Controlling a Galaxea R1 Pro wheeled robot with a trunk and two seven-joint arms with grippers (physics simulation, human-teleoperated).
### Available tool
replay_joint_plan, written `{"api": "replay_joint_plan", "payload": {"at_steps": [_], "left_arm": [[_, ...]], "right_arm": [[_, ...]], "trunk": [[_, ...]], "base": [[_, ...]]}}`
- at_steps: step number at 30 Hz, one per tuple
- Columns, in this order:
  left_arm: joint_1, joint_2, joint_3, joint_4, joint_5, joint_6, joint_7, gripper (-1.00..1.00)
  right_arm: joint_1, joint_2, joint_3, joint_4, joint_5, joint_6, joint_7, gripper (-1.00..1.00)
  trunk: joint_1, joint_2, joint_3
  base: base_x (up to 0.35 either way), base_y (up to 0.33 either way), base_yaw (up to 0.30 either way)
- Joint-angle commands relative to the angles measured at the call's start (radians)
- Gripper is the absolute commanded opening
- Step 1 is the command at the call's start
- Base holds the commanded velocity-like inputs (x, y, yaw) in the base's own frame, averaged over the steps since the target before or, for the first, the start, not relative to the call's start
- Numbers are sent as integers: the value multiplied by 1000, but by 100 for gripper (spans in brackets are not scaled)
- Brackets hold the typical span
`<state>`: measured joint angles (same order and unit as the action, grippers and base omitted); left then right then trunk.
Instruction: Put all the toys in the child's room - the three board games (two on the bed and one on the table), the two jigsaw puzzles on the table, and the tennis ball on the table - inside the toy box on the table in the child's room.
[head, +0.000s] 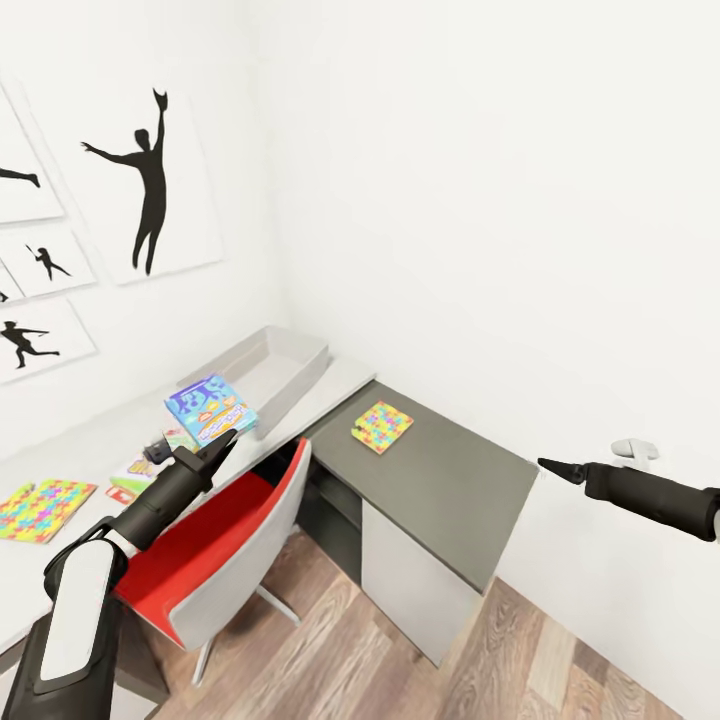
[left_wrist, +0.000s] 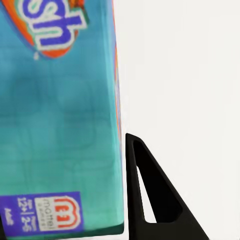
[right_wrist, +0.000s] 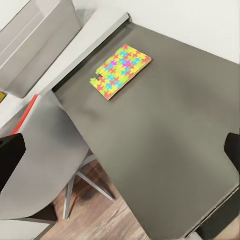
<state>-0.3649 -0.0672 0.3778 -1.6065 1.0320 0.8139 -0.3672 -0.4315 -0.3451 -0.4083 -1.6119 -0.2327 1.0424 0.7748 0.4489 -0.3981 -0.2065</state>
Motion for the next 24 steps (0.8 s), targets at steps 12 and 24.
{"api": "replay_joint_plan", "payload": {"at_steps": [12, 24], "left_arm": [[-1, -2, 3, 0, 2, 7, -3, -100], [0, -2, 3, -1, 2, 6, -1, -100]], "right_arm": [[-1, 0, -4, 0, 3, 5, 6, 100], [-2, 0, -4, 0, 3, 5, 5, 100]], "trunk": [[1, -2, -2], [1, -2, -2]], "base": [[246, 90, 94], [31, 12, 270]]}}
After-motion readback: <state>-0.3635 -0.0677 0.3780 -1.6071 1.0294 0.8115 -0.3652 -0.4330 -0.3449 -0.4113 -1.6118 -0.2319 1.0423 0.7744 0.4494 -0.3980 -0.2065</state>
